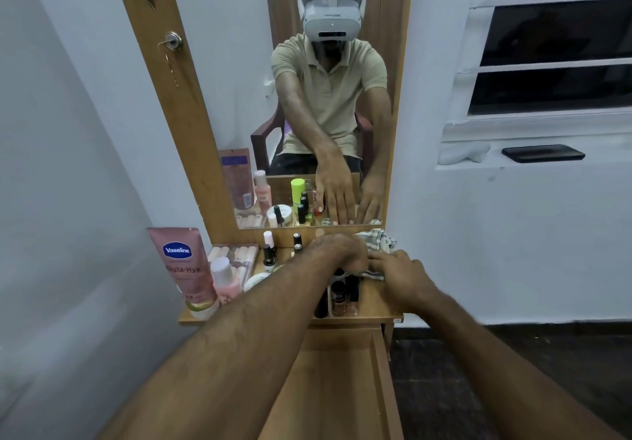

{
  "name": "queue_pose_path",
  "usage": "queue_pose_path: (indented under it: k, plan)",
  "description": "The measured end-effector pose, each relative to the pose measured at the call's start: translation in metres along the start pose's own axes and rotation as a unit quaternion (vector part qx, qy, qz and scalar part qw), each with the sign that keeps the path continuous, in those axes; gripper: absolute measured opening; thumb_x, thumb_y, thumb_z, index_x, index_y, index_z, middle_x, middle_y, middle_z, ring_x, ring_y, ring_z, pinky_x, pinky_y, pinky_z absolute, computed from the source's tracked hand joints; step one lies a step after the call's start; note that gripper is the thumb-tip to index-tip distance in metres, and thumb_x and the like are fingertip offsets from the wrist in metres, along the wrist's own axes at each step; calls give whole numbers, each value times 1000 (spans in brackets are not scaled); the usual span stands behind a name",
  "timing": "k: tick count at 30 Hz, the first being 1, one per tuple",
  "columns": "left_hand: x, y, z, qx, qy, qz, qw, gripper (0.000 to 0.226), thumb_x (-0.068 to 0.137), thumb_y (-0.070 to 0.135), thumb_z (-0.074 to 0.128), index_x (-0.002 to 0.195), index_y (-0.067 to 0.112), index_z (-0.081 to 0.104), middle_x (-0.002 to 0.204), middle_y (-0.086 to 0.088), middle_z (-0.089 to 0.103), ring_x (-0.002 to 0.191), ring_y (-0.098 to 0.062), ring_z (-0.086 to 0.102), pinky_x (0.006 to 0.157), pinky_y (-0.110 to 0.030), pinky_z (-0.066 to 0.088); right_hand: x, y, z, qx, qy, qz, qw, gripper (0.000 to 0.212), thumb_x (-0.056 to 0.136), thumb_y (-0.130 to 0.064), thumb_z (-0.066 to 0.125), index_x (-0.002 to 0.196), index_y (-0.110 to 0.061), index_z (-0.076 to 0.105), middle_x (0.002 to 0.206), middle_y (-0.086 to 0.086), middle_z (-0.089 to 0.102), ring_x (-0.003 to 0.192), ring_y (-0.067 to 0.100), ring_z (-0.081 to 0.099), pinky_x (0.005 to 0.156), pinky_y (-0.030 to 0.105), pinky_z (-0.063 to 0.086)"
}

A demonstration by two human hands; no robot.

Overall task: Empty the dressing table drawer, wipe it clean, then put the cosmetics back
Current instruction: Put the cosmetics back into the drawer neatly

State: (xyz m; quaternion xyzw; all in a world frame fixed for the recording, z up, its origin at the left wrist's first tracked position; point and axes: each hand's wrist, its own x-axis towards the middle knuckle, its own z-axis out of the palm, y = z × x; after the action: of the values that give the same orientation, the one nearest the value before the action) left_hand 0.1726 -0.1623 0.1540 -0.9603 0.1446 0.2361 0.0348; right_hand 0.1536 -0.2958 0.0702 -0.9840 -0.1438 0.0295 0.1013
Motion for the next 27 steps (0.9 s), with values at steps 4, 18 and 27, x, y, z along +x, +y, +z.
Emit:
queue_pose_path:
  k: [4, 18, 27]
  plan:
    - [-15, 2, -4, -41, 47, 10, 998, 35, 96, 11, 50, 128, 8, 62, 127, -9, 63, 114, -25, 59, 100, -40, 49, -9, -4, -6, 37, -50, 25, 998, 64, 92, -11, 49, 149, -38, 40, 150, 5, 47, 138, 27, 32, 104, 44, 28]
    - [-129, -53, 49, -474, 375, 112, 789, 30, 98, 6, 56, 123, 18, 67, 97, 8, 76, 72, 7, 63, 59, -13, 46, -83, -51, 2, 172, 176, 0, 969, 22, 89, -39, 69, 104, -43, 55, 104, -19, 58, 84, 2, 61, 74, 36, 54]
    - [-151, -62, 132, -525, 374, 31, 764, 30, 97, 10, 57, 116, 30, 68, 85, 18, 75, 66, 1, 65, 56, -19, 50, -87, -66, 3, 167, 204, 36, 964, 19, 88, -39, 74, 97, -38, 58, 92, -18, 65, 73, 6, 62, 66, 35, 56]
